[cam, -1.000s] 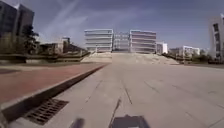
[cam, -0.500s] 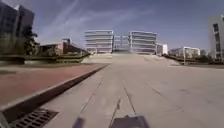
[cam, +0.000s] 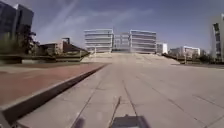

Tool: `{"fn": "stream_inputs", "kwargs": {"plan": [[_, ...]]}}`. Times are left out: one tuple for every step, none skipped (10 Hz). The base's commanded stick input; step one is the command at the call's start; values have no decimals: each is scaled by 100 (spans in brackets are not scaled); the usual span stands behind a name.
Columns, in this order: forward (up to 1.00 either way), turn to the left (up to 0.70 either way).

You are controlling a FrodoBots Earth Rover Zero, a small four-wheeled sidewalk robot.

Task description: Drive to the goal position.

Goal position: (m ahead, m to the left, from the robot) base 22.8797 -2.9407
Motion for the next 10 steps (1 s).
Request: {"fn": "stream_inputs", "kwargs": {"plan": [[70,0],[70,0],[70,0],[70,0],[70,0],[70,0],[70,0],[70,0],[70,0],[70,0]]}}
